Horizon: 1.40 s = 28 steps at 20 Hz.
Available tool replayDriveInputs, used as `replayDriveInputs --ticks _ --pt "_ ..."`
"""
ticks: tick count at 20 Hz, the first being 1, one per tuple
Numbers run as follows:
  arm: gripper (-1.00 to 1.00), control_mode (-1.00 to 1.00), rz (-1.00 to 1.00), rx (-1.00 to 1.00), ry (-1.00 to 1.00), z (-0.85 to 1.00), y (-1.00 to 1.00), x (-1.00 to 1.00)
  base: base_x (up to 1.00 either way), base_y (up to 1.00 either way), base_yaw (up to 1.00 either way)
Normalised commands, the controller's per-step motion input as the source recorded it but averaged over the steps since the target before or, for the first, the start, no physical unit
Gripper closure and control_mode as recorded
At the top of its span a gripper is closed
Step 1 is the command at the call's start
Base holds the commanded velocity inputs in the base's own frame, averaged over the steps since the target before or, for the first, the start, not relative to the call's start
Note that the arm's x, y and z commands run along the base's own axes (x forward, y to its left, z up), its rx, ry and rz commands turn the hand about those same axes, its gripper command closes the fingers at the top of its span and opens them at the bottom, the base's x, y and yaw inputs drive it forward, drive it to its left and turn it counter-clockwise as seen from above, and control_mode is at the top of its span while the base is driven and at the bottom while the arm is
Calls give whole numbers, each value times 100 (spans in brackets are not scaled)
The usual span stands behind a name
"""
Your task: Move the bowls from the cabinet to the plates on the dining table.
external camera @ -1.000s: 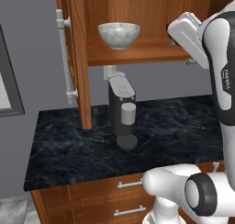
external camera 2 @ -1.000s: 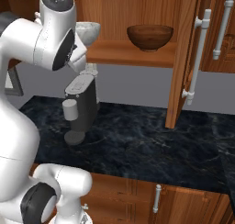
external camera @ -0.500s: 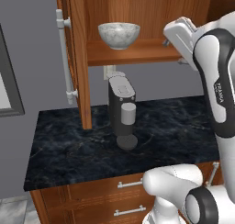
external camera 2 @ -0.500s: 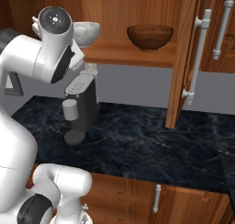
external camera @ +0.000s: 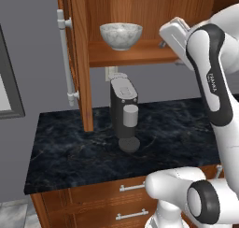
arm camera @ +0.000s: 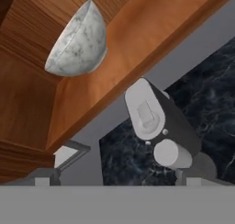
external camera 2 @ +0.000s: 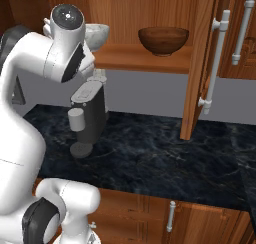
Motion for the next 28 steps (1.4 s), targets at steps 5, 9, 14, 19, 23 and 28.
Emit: replayDriveInputs --ticks 5,9,14,19,23,28 --pt "-100 -100 0 0 3 3 0 37 0 0 0" --pt "-100 -100 0 0 0 16 5 36 0 0 0" --pt "-100 -100 0 0 0 1 6 34 0 0 0" --pt "-100 -100 0 0 0 4 9 22 0 0 0" --pt "-100 -100 0 0 0 16 7 13 0 0 0" --pt "-100 -100 0 0 0 20 4 13 0 0 0"
